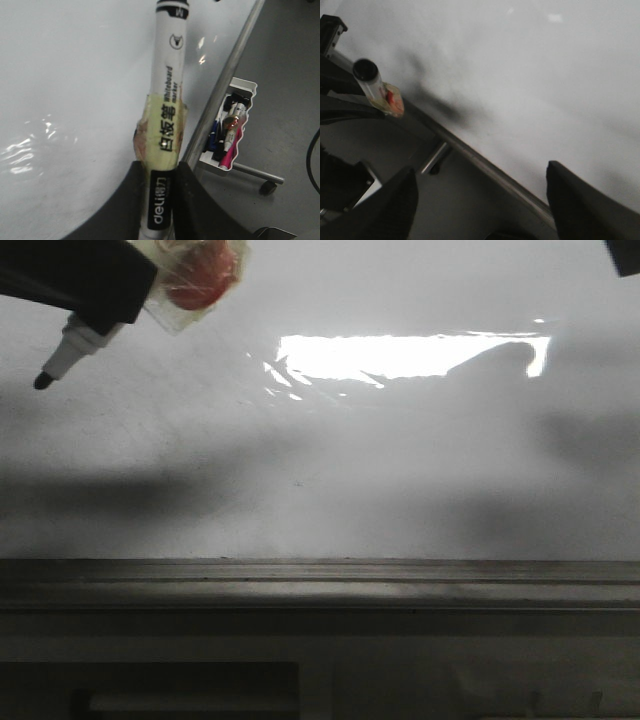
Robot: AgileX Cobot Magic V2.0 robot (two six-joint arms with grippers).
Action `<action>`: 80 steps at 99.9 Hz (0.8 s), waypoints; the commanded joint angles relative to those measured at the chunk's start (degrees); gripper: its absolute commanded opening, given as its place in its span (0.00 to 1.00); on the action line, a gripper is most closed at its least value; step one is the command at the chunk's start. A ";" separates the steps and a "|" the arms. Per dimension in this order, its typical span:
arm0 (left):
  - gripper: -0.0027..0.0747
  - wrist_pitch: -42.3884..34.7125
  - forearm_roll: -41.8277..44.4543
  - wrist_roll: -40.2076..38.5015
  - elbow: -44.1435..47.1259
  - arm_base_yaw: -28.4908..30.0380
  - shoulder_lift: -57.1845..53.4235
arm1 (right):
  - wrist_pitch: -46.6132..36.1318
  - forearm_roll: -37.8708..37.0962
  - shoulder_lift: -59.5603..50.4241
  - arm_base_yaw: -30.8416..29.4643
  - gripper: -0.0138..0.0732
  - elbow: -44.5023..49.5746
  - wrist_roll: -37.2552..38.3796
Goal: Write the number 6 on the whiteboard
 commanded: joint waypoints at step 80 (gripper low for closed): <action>0.01 -6.58 -0.29 -0.14 -2.06 -4.27 0.53 | 5.90 5.94 22.35 15.63 0.27 -21.21 -4.03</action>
